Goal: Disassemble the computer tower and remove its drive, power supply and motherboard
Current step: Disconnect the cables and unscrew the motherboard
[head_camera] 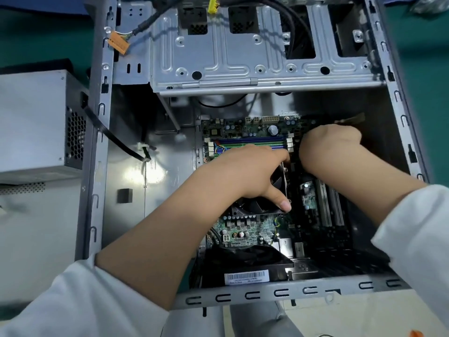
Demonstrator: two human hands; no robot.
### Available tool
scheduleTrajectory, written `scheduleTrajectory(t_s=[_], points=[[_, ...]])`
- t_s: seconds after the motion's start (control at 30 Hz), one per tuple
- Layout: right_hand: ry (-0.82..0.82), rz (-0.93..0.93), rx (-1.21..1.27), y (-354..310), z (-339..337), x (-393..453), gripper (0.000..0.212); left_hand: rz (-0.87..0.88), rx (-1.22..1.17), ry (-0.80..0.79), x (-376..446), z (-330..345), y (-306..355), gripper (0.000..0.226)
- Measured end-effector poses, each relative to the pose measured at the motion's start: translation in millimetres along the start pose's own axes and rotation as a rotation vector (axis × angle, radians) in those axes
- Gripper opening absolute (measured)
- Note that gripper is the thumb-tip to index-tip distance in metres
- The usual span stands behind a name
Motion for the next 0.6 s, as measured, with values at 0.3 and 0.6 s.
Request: scheduleTrajectory(t_s=[0.3, 0.6], points=[[-0.025, -0.029, -0.046, 12.2, -6.9, -2.9, 0.032, 0.008, -0.017, 0.01, -0.1, 0.4, -1.6, 0.088], [0.014, -0.07, -0.066, 12.3, -12.7, -9.7, 0.034, 0.0, -0.012, 0.009, 0.2, -0.2, 0.1, 0.086]])
Point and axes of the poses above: each hand's wrist, its own x-axis towards the middle knuckle, its own z-axis out of the palm, y = z × x, the point moved 8 cm from there along x, towards the middle knuckle, and after that the axes turned 5 degrees about -y, right-handed, at the moved point
